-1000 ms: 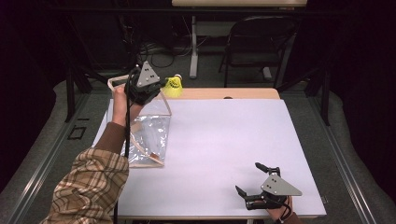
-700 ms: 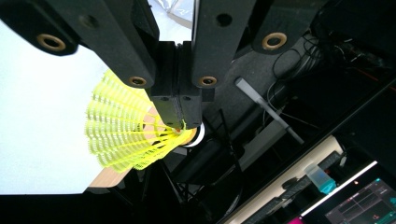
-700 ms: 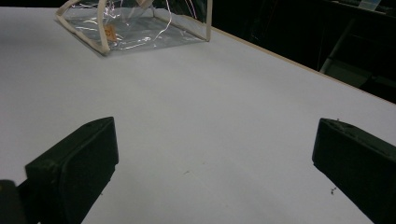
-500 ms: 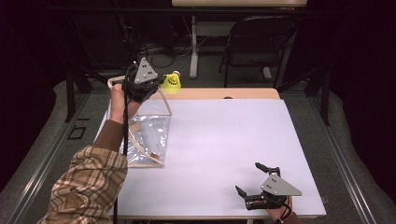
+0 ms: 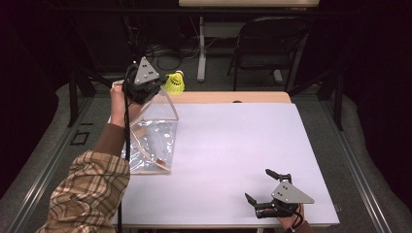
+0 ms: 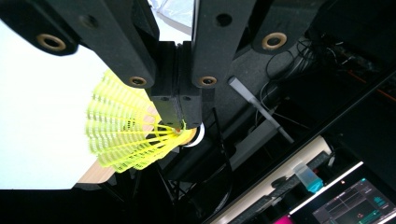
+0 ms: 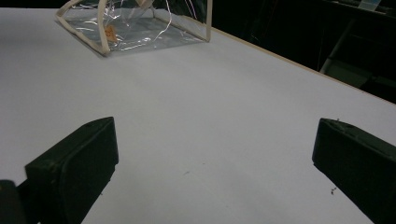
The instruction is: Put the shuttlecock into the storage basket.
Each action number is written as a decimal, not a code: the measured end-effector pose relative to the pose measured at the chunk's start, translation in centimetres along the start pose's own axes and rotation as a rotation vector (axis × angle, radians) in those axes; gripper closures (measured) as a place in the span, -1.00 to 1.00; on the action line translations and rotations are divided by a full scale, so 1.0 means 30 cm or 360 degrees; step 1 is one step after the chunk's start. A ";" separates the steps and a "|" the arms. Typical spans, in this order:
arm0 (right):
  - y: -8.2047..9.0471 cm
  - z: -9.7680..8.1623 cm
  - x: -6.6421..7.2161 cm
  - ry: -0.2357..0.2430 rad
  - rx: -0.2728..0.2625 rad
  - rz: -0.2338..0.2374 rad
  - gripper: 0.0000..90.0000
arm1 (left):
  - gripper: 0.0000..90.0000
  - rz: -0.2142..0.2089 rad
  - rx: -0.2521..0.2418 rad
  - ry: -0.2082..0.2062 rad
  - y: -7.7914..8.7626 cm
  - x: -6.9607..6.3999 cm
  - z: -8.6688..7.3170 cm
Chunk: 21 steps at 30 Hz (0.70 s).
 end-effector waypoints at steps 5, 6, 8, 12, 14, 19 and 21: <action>0.000 0.000 0.000 -0.0001 -0.0001 0.0001 -1.00 | 1.00 0.0007 -0.0006 0.0002 0.008 0.007 0.003; 0.000 0.000 0.000 0.0001 -0.0001 0.0001 -1.00 | 1.00 0.0009 -0.0009 0.0002 0.011 0.010 0.005; 0.001 0.000 0.000 -0.0001 -0.0001 0.0000 -1.00 | 1.00 0.0011 -0.0014 0.0004 0.013 0.012 0.006; 0.000 0.000 0.000 0.0001 -0.0001 0.0000 -1.00 | 1.00 0.0015 -0.0006 0.0005 0.016 0.016 0.005; 0.000 0.000 0.000 0.0001 -0.0001 0.0000 -1.00 | 1.00 0.0024 -0.0014 0.0005 0.019 0.019 0.007; 0.001 0.001 0.000 0.0002 -0.0002 0.0000 -1.00 | 1.00 0.0041 -0.0021 0.0009 0.032 0.032 0.008; 0.001 0.001 0.000 0.0001 -0.0003 0.0000 -1.00 | 1.00 0.0046 -0.0024 0.0011 0.034 0.034 0.008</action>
Point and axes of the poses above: each handheld gripper's, and its own axes: y roughly backward along the jaws, z roughly out of its top, x roughly to its left, the point moved 8 cm from there along -y, roughly forward along the jaws, and after that the axes turned 6 degrees about -z, right-handed, at the moved point
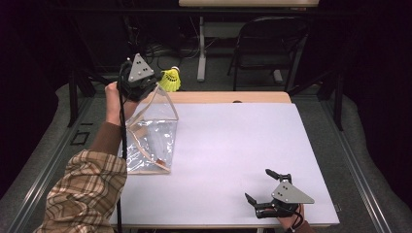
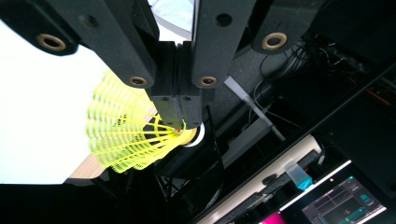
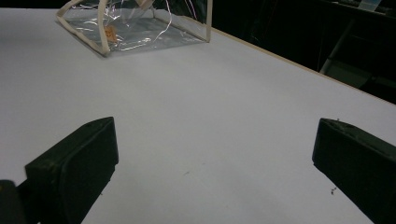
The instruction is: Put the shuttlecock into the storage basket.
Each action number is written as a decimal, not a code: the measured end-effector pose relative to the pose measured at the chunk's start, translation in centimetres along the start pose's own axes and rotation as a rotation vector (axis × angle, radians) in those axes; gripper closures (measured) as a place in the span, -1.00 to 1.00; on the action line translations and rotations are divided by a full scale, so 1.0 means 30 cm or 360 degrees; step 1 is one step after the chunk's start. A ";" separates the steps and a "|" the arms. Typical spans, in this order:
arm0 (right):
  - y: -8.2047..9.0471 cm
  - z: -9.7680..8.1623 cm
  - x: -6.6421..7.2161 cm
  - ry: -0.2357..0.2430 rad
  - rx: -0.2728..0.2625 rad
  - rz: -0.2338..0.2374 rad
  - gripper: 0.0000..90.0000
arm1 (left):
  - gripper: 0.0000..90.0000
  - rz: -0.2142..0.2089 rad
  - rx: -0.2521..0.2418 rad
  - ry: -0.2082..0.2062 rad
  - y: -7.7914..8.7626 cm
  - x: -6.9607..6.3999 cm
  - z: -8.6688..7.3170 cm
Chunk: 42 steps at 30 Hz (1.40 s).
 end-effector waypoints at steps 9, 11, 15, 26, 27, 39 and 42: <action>0.000 0.000 0.000 0.0000 0.0000 -0.0001 -1.00 | 1.00 0.0031 -0.0006 0.0018 0.018 0.025 -0.010; 0.000 0.000 0.000 0.0000 0.0002 0.0000 -1.00 | 1.00 0.0036 -0.0003 0.0021 0.022 0.028 -0.012; 0.000 0.000 0.000 0.0000 0.0001 -0.0001 -1.00 | 1.00 0.0052 -0.0009 0.0020 0.030 0.036 -0.014; 0.002 0.001 0.000 -0.0004 0.0000 -0.0002 -1.00 | 1.00 0.0101 -0.0009 0.0036 0.058 0.068 -0.030; 0.002 0.000 -0.001 -0.0005 0.0001 -0.0002 -1.00 | 1.00 0.0107 -0.0009 0.0037 0.062 0.073 -0.032; 0.001 0.000 -0.001 -0.0006 0.0002 -0.0004 -1.00 | 1.00 0.0157 0.0009 0.0044 0.088 0.105 -0.051; 0.002 -0.001 -0.001 -0.0005 0.0006 -0.0003 -1.00 | 1.00 0.0168 0.0015 0.0042 0.094 0.113 -0.057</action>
Point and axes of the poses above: each handheld gripper's, and its own axes: y roughly backward along the jaws, z roughly out of its top, x roughly to its left, the point moved 8 cm from there along -y, roughly forward along the jaws, and after that the axes turned 6 degrees about -z, right-handed, at the moved point
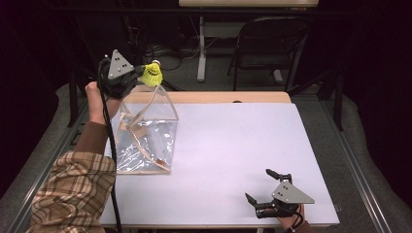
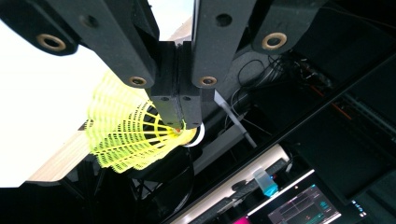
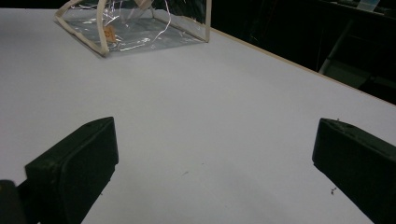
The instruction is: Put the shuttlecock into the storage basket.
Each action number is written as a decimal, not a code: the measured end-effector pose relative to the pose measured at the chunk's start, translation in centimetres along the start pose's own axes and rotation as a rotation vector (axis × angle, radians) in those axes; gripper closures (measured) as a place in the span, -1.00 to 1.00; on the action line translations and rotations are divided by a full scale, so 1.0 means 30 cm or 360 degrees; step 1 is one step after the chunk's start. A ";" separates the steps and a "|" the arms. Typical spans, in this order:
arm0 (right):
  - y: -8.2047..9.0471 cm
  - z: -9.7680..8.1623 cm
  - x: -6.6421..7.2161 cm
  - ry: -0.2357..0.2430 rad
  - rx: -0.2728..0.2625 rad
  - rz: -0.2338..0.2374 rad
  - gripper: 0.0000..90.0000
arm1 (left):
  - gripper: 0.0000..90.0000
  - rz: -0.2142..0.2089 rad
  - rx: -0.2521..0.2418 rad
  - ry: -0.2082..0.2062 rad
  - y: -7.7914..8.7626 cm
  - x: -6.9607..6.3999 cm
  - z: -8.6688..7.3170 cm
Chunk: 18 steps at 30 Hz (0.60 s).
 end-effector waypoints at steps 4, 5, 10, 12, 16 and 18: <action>0.000 0.000 0.001 0.0004 0.0001 0.0003 -1.00 | 1.00 0.0014 0.0007 0.0002 0.009 0.011 -0.007; -0.001 0.000 0.000 0.0007 -0.0001 0.0001 -1.00 | 1.00 0.0017 0.0007 0.0004 0.011 0.013 -0.008; -0.001 0.000 0.001 0.0002 -0.0001 0.0001 -1.00 | 1.00 0.0031 0.0014 0.0014 0.016 0.027 -0.019; -0.001 0.000 0.000 -0.0001 -0.0001 0.0000 -1.00 | 1.00 0.0037 0.0018 0.0021 0.020 0.034 -0.024; -0.001 0.000 0.000 0.0000 0.0000 0.0000 -1.00 | 1.00 0.0052 0.0022 0.0030 0.027 0.045 -0.032; -0.001 0.000 0.000 -0.0001 -0.0004 0.0000 -1.00 | 1.00 0.0055 0.0023 0.0028 0.029 0.048 -0.033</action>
Point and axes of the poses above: each handheld gripper's, and its own axes: y roughly backward along the jaws, z roughly out of its top, x roughly to its left, the point moved 8 cm from there along -y, roughly forward along the jaws, and after that the axes turned 6 degrees about -z, right-handed, at the moved point
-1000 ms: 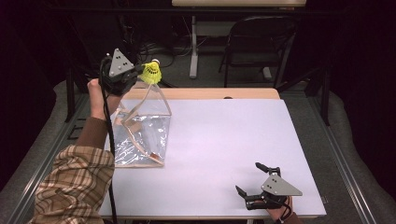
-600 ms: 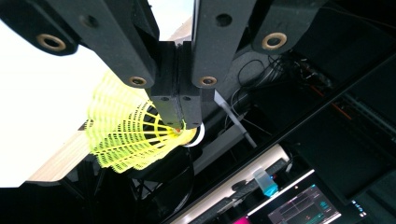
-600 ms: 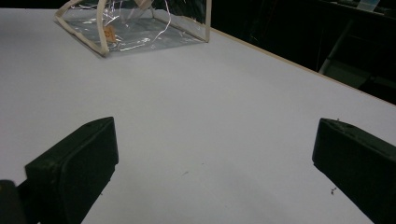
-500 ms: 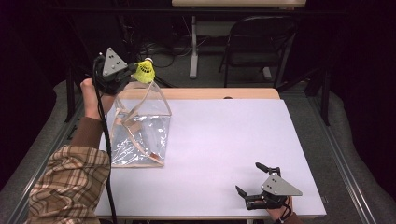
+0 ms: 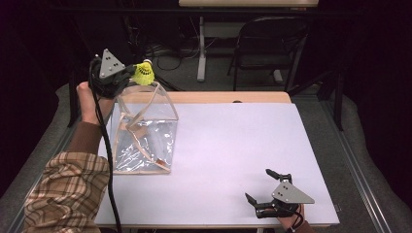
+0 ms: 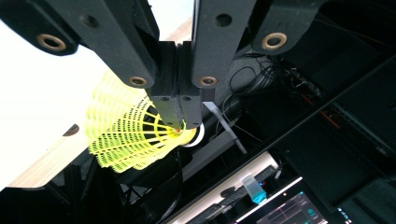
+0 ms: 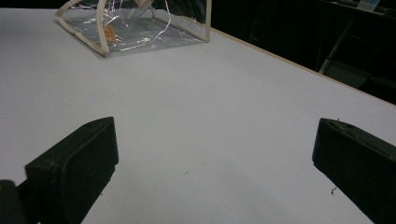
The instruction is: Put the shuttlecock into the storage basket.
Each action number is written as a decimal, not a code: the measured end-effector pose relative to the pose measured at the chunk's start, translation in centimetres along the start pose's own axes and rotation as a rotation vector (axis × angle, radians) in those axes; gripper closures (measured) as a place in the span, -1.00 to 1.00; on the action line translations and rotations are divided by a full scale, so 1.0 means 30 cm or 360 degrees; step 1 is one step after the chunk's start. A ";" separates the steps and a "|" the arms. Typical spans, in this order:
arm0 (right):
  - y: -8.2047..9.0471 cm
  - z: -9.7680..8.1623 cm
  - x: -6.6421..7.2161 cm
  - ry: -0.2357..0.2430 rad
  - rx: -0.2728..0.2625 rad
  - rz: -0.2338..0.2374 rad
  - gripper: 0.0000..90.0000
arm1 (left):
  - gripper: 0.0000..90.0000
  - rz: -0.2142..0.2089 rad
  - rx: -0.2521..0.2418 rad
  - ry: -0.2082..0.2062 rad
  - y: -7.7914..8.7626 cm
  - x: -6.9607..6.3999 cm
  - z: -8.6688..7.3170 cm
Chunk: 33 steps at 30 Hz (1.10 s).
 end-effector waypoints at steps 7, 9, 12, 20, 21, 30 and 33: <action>0.000 0.000 0.000 0.0002 -0.0001 0.0000 -1.00 | 1.00 0.0024 0.0005 0.0010 0.014 0.017 -0.011; 0.000 0.000 0.000 0.0003 -0.0001 0.0001 -1.00 | 1.00 0.0031 0.0005 0.0010 0.018 0.023 -0.014; 0.000 0.000 0.000 0.0006 0.0001 0.0001 -1.00 | 1.00 0.0038 0.0006 0.0015 0.022 0.028 -0.017; 0.000 0.000 0.000 0.0004 0.0001 0.0000 -1.00 | 1.00 0.0052 0.0018 0.0037 0.030 0.050 -0.036; 0.000 0.000 0.000 0.0004 0.0001 0.0000 -1.00 | 1.00 0.0054 0.0019 0.0046 0.031 0.056 -0.041; -0.001 -0.001 0.000 0.0008 0.0005 0.0000 -1.00 | 1.00 0.0062 0.0032 0.0074 0.038 0.077 -0.061; -0.001 -0.001 -0.001 0.0005 0.0007 -0.0001 -1.00 | 1.00 0.0063 0.0040 0.0088 0.038 0.086 -0.071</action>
Point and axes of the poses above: each handheld gripper's, and its own axes: y roughly backward along the jaws, z roughly out of its top, x roughly to its left, the point moved 8 cm from there along -y, roughly forward along the jaws, and after that the axes turned 6 degrees about -z, right-handed, at the moved point
